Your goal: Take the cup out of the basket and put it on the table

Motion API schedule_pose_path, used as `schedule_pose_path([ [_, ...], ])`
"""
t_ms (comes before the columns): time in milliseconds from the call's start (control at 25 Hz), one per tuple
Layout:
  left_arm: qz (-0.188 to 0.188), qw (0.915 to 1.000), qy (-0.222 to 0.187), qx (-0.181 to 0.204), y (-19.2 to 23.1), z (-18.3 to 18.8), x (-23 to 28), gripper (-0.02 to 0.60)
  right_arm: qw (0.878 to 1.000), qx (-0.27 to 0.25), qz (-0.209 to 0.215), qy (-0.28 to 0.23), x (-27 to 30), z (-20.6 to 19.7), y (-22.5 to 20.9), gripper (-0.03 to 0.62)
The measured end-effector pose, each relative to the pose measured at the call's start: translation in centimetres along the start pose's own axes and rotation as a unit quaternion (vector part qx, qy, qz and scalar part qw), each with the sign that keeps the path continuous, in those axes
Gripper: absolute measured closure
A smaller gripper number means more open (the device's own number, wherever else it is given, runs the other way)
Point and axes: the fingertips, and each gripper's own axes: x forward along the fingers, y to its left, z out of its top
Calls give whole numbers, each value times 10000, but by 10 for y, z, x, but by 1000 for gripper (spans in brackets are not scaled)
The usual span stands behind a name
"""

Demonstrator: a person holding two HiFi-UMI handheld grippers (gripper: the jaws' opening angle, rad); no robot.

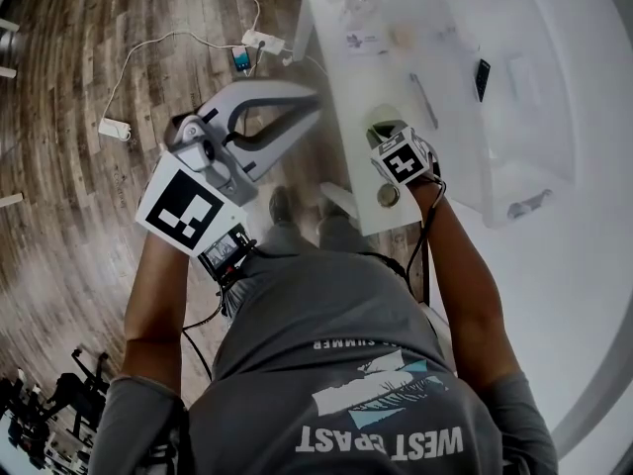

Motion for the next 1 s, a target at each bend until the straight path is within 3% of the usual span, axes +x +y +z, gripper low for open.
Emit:
schedule_pose_path([
  [240,9,10000,11,15,-3,0,-4,571,9999,-85,3,130,-2,-3,-2,557],
  [640,-23,10000,-22,78,-4,4,-5,571,9995,-165,-138,-217,-30,13,-7,522],
  [840,-74,9999,-56,133,-6,9,-4,571,9930,62,-654,-984,-79,41,-16,520],
  [920,-108,9998,-112,135,-7,13,-3,571,9841,118,-947,-1500,-109,61,-20,524],
  [1000,-125,9997,-187,97,-6,18,-3,571,9704,121,-1188,-2098,-145,83,-20,568],
])
